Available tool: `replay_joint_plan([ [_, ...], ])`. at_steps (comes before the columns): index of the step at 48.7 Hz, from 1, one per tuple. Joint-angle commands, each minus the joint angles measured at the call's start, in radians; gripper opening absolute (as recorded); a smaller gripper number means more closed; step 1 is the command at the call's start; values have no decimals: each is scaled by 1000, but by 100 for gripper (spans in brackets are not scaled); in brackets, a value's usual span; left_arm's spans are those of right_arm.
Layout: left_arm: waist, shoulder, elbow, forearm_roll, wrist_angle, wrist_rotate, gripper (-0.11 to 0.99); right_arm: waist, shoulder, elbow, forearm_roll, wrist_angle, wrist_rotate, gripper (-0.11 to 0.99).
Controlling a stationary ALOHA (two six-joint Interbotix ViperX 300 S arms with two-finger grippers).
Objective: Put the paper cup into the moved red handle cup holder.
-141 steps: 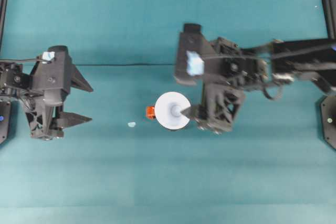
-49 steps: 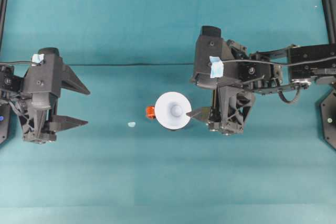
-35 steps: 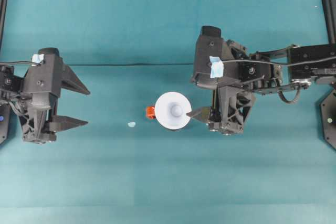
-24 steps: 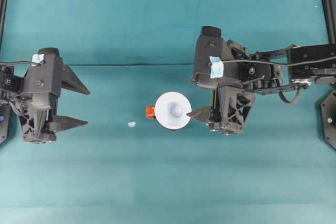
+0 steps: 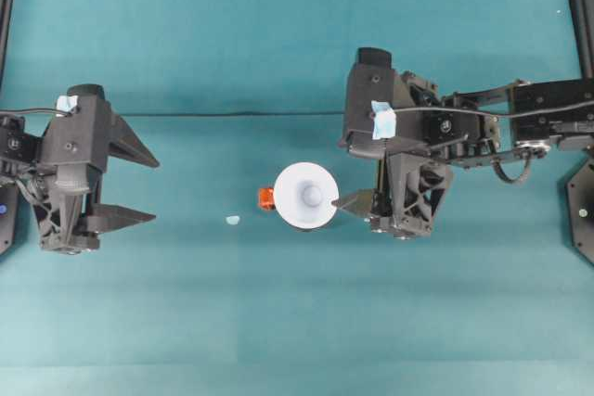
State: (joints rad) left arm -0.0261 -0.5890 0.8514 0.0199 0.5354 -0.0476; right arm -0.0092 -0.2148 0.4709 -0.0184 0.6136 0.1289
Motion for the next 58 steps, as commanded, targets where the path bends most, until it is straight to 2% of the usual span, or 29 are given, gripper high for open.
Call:
replay_joint_plan([
  [1,-2,-6,-12,2,-3,-5,89,-2,-17,-9,-2,-3,-9,86],
  [58,-2,-6,-12,2,-3,-5,89,-3,-17,3,-2,-3,-9,86],
])
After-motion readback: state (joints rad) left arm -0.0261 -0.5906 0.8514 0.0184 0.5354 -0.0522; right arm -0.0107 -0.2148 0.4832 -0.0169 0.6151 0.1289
